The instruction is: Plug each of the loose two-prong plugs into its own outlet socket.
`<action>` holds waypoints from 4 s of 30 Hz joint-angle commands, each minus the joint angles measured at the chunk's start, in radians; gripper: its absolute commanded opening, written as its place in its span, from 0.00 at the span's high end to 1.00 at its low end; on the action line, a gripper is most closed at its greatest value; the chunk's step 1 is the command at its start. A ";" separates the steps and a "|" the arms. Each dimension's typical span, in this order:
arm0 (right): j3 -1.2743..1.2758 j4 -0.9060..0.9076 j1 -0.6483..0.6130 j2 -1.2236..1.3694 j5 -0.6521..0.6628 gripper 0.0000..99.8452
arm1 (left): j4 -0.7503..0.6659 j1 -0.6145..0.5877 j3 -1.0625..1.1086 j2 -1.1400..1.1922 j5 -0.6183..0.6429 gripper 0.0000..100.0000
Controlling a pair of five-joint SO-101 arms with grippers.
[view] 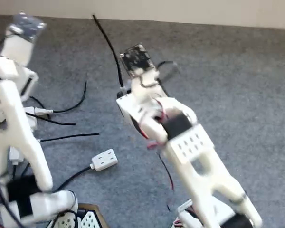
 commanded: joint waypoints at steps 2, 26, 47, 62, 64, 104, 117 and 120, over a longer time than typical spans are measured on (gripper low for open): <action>0.323 -0.239 -0.005 -0.349 -0.006 0.99 | -0.152 0.166 0.369 -0.328 0.015 0.74; 0.524 -0.229 -0.027 -0.456 -0.166 1.00 | -0.479 0.595 1.494 -1.454 0.554 0.60; 0.386 0.045 -0.147 -0.453 -0.216 1.00 | -0.709 0.590 1.673 -1.452 0.549 0.60; 0.378 0.268 -0.148 -0.455 -0.086 1.00 | -0.713 0.527 1.667 -1.452 0.548 0.60; 0.380 0.265 -0.147 -0.455 -0.058 1.00 | -0.713 0.527 1.667 -1.452 0.548 0.60; 0.160 0.213 -0.062 -0.154 -0.282 1.00 | -0.350 -0.318 0.386 -0.031 0.512 0.60; -0.008 0.154 -0.171 0.245 -0.311 1.00 | -0.255 -0.539 -0.245 0.541 0.512 0.60; -0.001 0.143 -0.213 0.223 -0.347 1.00 | -0.255 -0.542 -0.272 0.588 0.471 0.60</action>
